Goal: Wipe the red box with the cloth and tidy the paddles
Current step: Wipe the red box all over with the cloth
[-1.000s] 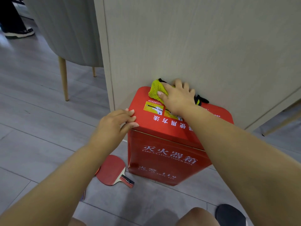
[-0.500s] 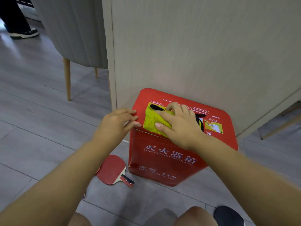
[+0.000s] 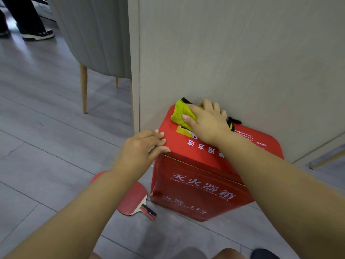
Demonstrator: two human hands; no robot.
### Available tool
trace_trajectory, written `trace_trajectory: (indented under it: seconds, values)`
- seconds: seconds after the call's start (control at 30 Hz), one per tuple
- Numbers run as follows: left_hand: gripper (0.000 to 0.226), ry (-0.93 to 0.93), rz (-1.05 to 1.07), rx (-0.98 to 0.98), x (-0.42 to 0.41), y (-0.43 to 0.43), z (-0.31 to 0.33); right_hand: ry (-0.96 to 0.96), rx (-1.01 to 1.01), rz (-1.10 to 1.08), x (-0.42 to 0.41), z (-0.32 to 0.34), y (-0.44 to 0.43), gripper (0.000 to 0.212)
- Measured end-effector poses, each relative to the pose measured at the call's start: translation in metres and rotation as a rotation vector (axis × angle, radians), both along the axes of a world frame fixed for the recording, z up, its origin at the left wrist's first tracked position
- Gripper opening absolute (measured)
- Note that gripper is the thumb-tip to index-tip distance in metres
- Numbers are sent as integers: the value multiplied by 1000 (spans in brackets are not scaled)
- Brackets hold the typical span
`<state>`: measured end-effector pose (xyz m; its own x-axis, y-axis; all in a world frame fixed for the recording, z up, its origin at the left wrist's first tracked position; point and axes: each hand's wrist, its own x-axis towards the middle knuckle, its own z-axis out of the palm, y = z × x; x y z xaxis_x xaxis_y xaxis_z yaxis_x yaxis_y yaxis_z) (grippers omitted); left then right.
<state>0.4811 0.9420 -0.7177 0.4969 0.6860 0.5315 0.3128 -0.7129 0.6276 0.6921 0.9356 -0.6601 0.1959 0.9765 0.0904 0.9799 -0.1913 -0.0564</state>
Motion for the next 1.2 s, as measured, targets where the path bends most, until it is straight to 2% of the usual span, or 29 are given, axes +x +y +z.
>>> trace_trajectory:
  seconds: [0.23,0.47,0.67,1.0,1.2]
  values:
    - [39,-33,4,-17,3,-1,-5,-83,13,-85,-14,1,39,48]
    - [36,-58,24,-12,4,-2,-4,-51,-19,-94,-26,4,34,47]
    - [42,43,155,34,0,-8,4,-36,4,17,-49,3,8,43]
    - [21,178,280,-6,-32,-16,22,-31,33,240,-62,3,-58,45]
    - [19,269,133,83,-22,-17,29,-94,174,256,-43,-14,-103,46]
